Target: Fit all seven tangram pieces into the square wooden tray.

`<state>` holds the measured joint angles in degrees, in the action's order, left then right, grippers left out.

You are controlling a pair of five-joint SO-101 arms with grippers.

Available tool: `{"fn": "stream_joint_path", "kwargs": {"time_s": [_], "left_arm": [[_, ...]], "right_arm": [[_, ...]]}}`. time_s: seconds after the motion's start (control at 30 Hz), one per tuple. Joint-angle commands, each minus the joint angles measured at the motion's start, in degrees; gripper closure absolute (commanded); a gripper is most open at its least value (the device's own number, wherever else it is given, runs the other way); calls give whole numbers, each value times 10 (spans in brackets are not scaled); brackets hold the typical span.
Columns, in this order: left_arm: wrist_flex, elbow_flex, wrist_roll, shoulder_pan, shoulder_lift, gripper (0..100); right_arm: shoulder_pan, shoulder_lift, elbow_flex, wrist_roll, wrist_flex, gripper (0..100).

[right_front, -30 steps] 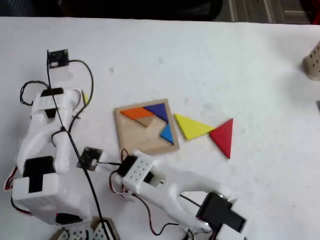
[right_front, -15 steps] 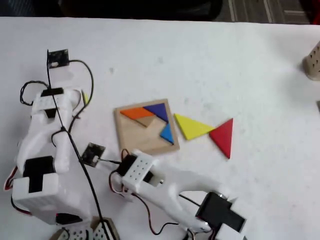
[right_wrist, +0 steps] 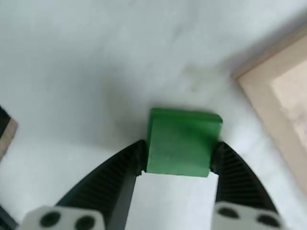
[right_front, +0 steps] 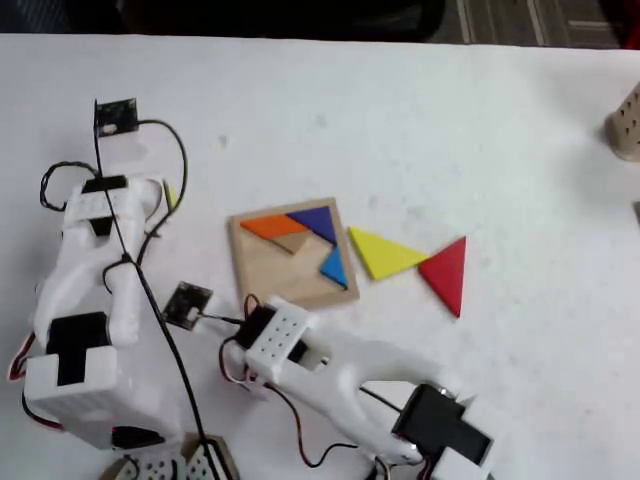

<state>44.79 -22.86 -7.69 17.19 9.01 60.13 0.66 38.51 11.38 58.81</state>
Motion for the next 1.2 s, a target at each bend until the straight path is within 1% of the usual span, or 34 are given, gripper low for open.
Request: {"fn": "stream_joint_path", "kwargs": {"time_s": [0.0, 0.2, 0.27, 0.33, 0.43, 0.5, 0.53, 0.6, 0.63, 0.73, 0.8, 0.83, 0.9, 1.0, 1.17], "left_arm": [[2, 29, -4, -9, -3, 854], [2, 29, -4, -9, -3, 854], [2, 29, -4, -9, -3, 854], [2, 29, -4, -9, -3, 854], [2, 29, -4, -9, -3, 854], [2, 29, -4, -9, -3, 854], [2, 29, -4, -9, -3, 854], [2, 29, -4, -9, -3, 854], [2, 29, -4, -10, -3, 854], [2, 29, -4, -10, -3, 854], [2, 29, -4, -10, -3, 854], [2, 29, -4, -10, -3, 854], [2, 29, -4, -10, -3, 854], [2, 29, -4, -10, -3, 854], [2, 29, -4, -9, -3, 854]], "right_arm": [[0, 16, -35, 13, 52, 799], [-2, 87, -48, 12, 114, 798], [-15, 118, -49, 11, 133, 798], [-44, 150, -51, 14, 146, 797], [-116, 186, -51, 18, 149, 797], [-154, 195, -51, 55, 150, 797], [-161, 194, -48, 71, 151, 797], [-158, 192, -35, 78, 148, 796], [-145, 191, -30, 78, 147, 788], [-80, 188, -13, 62, 148, 711], [-25, 185, 3, 55, 144, 656], [0, 184, 13, 48, 130, 643], [31, 178, 37, 31, 95, 655], [40, 150, 66, 28, 23, 689], [22, 65, 57, 28, -33, 700]]}}
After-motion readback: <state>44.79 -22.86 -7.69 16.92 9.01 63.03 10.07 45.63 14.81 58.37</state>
